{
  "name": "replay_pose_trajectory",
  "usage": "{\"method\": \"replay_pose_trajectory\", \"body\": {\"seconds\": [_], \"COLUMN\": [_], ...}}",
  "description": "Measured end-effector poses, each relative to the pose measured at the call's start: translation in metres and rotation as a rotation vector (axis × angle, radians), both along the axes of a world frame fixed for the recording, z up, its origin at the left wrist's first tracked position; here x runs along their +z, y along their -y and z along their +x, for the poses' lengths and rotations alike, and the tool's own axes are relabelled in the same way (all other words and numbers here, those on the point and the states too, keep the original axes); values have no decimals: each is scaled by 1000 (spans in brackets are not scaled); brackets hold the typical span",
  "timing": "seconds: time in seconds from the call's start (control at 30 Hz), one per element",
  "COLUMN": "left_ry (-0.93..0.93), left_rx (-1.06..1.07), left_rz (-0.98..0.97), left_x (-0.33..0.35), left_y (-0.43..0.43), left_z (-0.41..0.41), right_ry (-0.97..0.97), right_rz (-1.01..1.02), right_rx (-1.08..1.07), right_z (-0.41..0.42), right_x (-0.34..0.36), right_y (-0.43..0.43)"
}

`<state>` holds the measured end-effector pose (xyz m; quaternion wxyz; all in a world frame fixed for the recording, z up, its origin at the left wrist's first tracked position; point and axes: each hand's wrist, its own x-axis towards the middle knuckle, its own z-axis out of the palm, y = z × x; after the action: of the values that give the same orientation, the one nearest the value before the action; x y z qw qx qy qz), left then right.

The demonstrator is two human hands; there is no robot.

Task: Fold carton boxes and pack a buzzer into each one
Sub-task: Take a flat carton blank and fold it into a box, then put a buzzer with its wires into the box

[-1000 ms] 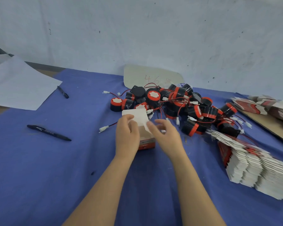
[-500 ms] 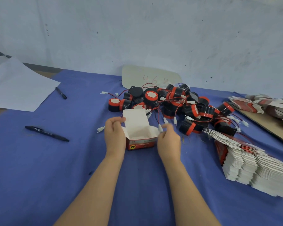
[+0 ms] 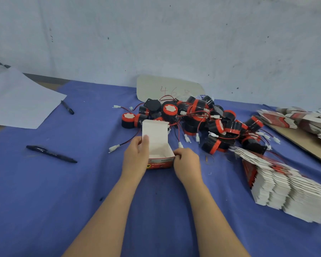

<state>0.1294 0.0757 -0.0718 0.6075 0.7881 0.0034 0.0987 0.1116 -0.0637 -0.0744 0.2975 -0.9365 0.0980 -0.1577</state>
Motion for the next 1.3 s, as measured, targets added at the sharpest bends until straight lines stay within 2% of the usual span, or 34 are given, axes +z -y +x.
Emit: {"method": "replay_pose_trajectory", "body": {"seconds": [0.13,0.2,0.27,0.33,0.5,0.6,0.73,0.97,1.07,1.2,1.3], "left_ry": [93,89,93,112,133,102,-10,-21,-33,-35,-51], "left_rx": [74,130,150,158,188,213,211,140,146,118,94], "left_rz": [69,68,95,113,136,-3,-236,-253,-230,-179,-134], "left_x": [-4,-4,-4,-5,-5,-2,0,-5,-5,-6,-7], "left_y": [5,5,6,8,8,5,4,13,14,15,16], "left_z": [0,1,1,1,0,-1,-1,0,0,0,2], "right_ry": [133,115,-3,-75,27,2,109,11,-8,85,348], "right_rz": [-98,-43,15,-16,-96,-51,47,38,98,155,323], "right_rx": [-340,-405,-375,-336,-345,-321,-324,-381,-360,-299,-234], "right_z": [4,7,11,16,23,21,25,38,42,36,23], "right_x": [6,13,16,14,10,-2,0,7,6,9,36], "right_y": [16,32,46,54,43,39,45,57,49,39,33]}}
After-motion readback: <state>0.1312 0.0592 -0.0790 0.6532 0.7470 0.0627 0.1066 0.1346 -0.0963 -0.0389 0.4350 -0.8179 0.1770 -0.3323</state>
